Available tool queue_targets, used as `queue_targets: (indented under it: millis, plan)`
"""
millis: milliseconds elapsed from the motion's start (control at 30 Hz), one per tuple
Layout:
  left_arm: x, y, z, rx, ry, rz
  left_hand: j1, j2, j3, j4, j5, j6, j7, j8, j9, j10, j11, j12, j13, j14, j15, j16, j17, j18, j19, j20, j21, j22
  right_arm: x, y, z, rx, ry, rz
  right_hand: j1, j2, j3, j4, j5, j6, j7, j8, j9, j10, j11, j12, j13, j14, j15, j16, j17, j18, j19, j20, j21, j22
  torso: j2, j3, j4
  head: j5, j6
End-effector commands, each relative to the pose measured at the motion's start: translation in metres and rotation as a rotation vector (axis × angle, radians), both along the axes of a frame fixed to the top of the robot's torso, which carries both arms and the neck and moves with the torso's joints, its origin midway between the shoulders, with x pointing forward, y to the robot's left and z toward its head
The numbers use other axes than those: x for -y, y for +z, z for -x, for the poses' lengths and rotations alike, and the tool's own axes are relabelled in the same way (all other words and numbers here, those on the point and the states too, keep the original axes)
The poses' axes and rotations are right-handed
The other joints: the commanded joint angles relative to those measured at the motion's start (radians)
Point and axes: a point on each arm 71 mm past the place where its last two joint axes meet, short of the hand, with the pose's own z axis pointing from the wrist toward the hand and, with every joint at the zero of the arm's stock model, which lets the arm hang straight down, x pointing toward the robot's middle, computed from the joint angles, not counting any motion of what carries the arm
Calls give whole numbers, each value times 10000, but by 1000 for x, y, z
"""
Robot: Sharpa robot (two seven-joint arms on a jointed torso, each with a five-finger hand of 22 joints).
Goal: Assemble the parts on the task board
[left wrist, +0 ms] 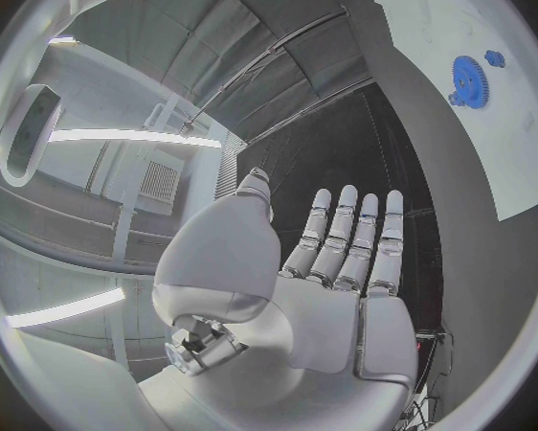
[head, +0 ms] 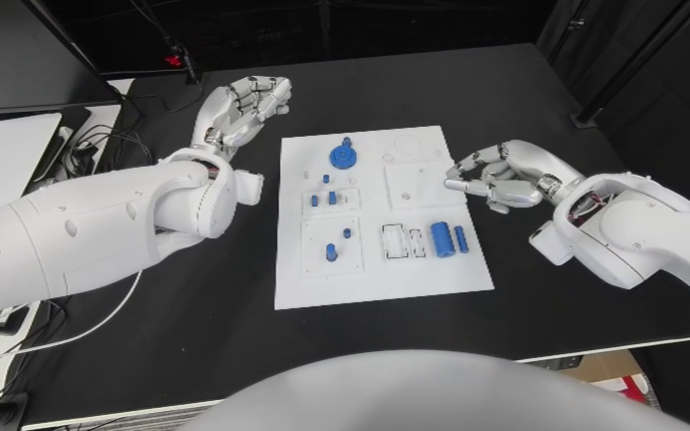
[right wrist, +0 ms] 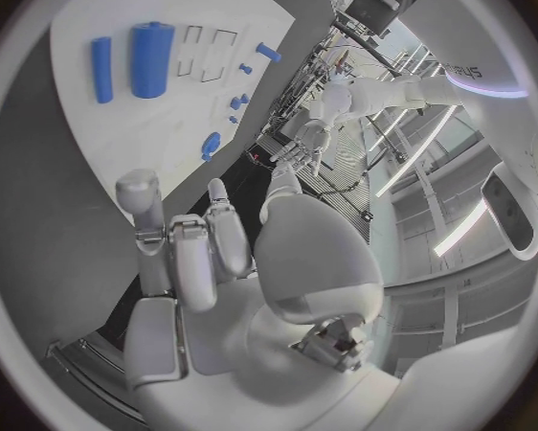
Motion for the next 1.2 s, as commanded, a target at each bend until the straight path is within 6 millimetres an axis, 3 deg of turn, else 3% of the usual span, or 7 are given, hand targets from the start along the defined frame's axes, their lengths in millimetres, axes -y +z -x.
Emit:
queue_targets:
  millis: [33,133,233,400,500,833,1200]
  plan:
    - [1,9,2,1210,-143,323,8,85,-47,13,58,-82,1103,46,-12,-65,-35,44,-11,-93,-5,67,-14,26,84,7,48,-17,3,0,3,487,-326,1411,-381,-455,248,40,625,183,25,587,174,1378,223,593,2820,1035,230,76,2626,-334,739,118,1194,1384,-2,-10,-14,-149,-1]
    - [0,10,3,1208,-129,320,8,85,-47,13,58,-82,1103,46,-12,-65,-35,44,-11,-93,-5,67,-14,26,84,7,48,-17,3,-1,7,667,-392,2272,-680,-1051,900,39,925,193,191,1169,363,1378,322,593,2820,1035,351,76,2626,-489,1340,255,2135,1616,3,-5,-27,-269,-1]
    - [-1,10,3,1205,-119,319,8,85,-47,13,58,-82,1103,46,-12,-65,-35,44,-11,-93,-5,67,-14,26,84,7,48,-17,2,-1,10,896,-473,3203,-500,-1317,1239,56,1259,289,214,1649,532,1378,349,593,2820,1035,348,76,2626,-714,2165,324,3235,1943,12,-7,-37,-501,-1]
    - [-2,10,3,1196,-101,316,17,91,-54,11,62,-82,1103,51,-12,-64,-35,50,-10,-95,-5,77,-21,25,84,7,48,-21,0,-3,15,874,-662,4380,-234,-1571,1457,58,1496,410,93,2233,758,1378,235,593,2820,1035,224,76,2626,-1134,3432,260,4845,2500,3,-16,-34,-949,-1]
    - [-3,10,3,1195,-90,313,17,91,-54,11,62,-82,1103,51,-12,-64,-35,50,-10,-95,-5,77,-21,25,84,7,48,-21,-3,-6,17,716,-685,4747,-150,-1628,1550,56,1472,475,77,2332,804,1378,228,593,2820,1035,92,76,2626,-1219,3647,141,5123,2610,0,-35,-63,-1054,-1]
    - [-6,9,3,1186,-55,301,24,99,-57,11,65,-81,1102,54,-12,-65,-35,55,-10,-96,-5,84,-26,25,84,7,48,-23,-23,-17,20,358,-531,5559,-318,-1679,1564,76,1503,645,5,2388,837,1378,154,593,2820,1035,-13,76,2626,-1237,3692,36,5181,2635,3,-57,-65,-1178,-1]
    - [-9,9,3,1181,-10,284,44,128,-65,11,75,-80,1101,64,-13,-66,-36,70,-10,-103,-4,103,-43,23,80,7,47,-32,-37,-28,19,-166,-236,6319,-581,-1652,1474,76,1497,666,-13,2342,825,1378,133,593,2820,1035,-45,76,2626,-1237,3692,-2,5181,2635,-3,-49,-65,-1053,-1]
